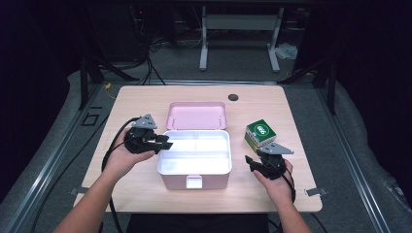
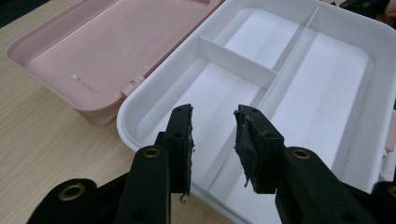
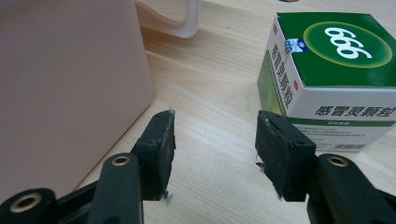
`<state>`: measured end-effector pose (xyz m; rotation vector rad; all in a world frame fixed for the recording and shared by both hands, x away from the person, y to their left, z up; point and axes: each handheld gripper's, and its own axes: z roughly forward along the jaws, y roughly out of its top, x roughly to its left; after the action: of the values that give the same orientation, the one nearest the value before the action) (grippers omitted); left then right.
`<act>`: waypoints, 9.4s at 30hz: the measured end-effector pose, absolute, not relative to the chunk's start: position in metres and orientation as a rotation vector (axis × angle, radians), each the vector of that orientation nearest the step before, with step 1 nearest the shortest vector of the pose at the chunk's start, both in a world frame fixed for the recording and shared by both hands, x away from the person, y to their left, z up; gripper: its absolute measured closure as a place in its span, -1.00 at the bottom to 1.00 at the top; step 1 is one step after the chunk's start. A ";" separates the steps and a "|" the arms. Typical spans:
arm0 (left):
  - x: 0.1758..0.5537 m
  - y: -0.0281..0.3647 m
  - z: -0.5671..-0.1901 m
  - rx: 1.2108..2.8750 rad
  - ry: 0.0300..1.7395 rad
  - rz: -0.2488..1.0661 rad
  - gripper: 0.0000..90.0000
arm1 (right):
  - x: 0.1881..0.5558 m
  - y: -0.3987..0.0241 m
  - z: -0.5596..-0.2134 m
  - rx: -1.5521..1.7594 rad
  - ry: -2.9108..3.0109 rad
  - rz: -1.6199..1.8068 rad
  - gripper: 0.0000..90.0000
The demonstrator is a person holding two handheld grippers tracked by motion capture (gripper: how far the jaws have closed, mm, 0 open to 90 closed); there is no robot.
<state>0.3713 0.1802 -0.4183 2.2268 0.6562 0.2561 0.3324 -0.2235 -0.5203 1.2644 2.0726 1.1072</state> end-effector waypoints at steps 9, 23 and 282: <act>0.374 0.158 -0.411 2.307 0.570 0.245 0.55 | 0.333 -0.223 -0.520 1.262 2.073 1.107 0.04; 0.378 0.124 -0.407 2.508 0.430 0.241 0.64 | 0.333 -0.224 -0.521 1.257 2.077 1.107 0.04; 0.365 0.315 -0.492 2.558 1.131 0.191 0.01 | 0.439 -0.227 -0.464 1.341 2.286 0.651 -0.65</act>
<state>0.3649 0.3150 -0.4923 2.5584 1.1310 0.1910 0.4386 -0.2275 -0.4638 1.3407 2.2864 0.6511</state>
